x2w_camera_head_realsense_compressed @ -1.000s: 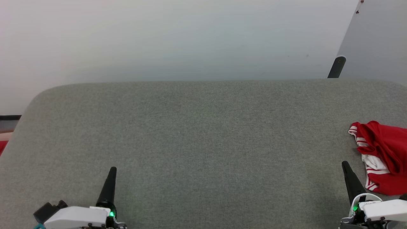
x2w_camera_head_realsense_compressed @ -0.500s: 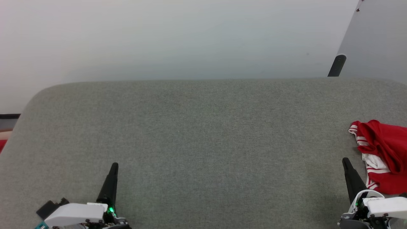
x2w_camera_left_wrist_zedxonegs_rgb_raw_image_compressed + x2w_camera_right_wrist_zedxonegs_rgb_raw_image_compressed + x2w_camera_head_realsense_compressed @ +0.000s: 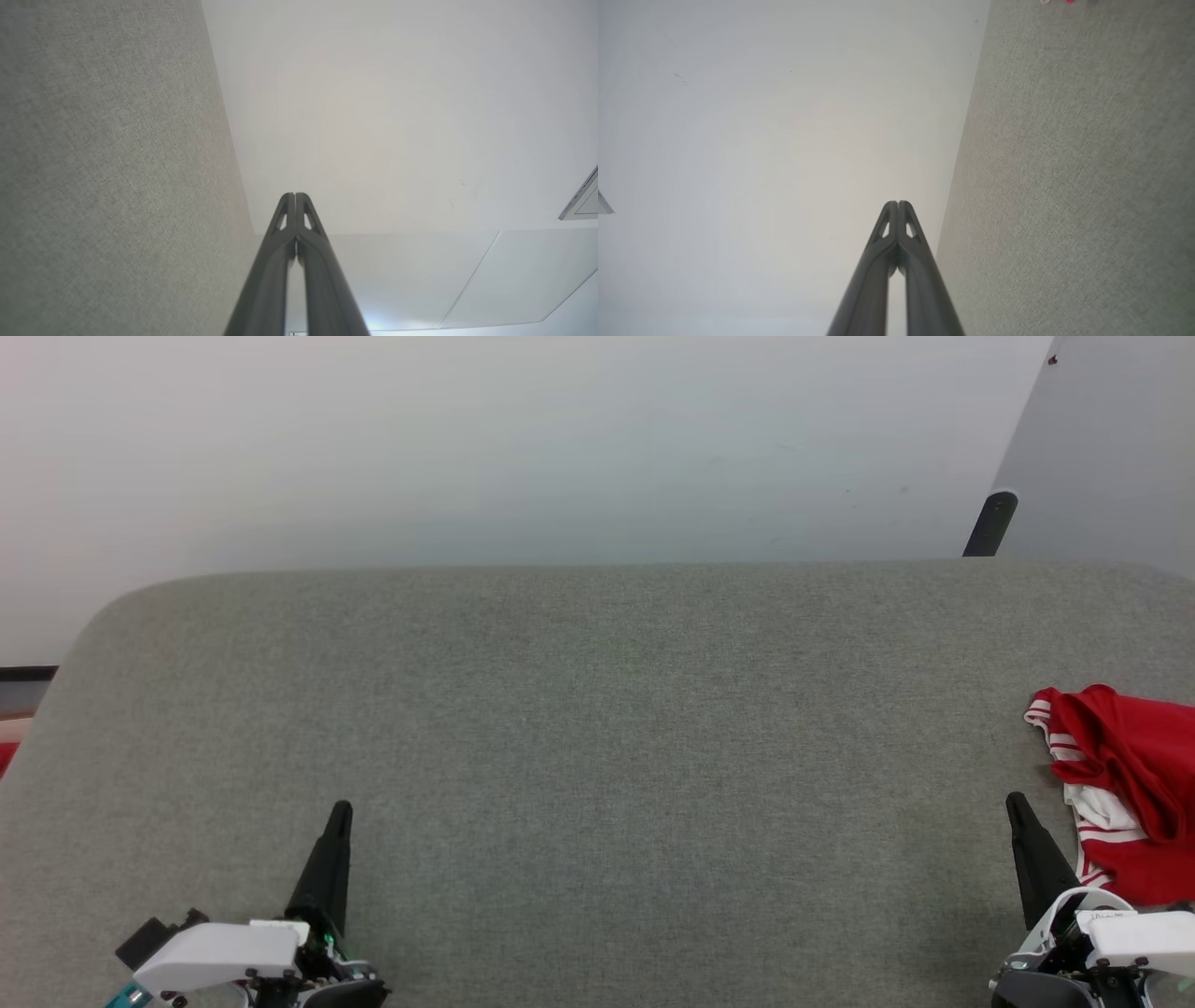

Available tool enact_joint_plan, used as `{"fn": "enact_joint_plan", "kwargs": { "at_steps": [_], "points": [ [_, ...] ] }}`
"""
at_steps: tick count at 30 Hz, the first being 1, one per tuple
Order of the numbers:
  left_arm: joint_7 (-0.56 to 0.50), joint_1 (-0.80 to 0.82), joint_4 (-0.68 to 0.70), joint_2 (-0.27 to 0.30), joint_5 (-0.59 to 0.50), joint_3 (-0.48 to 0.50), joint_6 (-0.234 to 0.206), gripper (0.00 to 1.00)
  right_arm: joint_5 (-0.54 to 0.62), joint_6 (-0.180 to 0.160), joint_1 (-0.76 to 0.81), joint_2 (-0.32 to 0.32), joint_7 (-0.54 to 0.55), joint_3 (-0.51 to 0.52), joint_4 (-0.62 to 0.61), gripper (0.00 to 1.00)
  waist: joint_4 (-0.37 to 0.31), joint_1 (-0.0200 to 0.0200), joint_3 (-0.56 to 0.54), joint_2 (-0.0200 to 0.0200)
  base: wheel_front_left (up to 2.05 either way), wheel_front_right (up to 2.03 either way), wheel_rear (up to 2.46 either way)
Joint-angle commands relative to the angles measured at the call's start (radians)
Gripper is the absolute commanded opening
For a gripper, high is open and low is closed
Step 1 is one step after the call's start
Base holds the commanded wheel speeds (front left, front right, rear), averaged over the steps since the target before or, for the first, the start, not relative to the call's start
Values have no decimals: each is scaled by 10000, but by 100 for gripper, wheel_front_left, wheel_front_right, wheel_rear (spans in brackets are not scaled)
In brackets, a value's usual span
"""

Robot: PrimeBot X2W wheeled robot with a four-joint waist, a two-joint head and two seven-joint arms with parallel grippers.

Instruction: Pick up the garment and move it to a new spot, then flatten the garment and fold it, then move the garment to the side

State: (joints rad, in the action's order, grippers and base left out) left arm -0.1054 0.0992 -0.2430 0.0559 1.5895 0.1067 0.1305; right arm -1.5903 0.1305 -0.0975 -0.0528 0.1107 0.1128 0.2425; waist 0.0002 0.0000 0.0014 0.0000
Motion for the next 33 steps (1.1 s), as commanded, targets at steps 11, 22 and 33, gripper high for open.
{"fn": "enact_joint_plan", "kwargs": {
  "at_steps": [11,22,33],
  "points": [
    [-90,157,-37,-38,269,57,4,0,-239,4,-138,46,44,24,38,0,-1,0,17,0,0,0,0],
    [-81,156,-36,-44,258,64,4,0,-243,4,-137,46,43,22,37,0,-2,0,17,0,0,0,0],
    [-88,157,-36,-50,249,71,4,0,-244,4,-137,46,42,20,37,0,-2,0,17,0,0,0,0]
  ]
}}
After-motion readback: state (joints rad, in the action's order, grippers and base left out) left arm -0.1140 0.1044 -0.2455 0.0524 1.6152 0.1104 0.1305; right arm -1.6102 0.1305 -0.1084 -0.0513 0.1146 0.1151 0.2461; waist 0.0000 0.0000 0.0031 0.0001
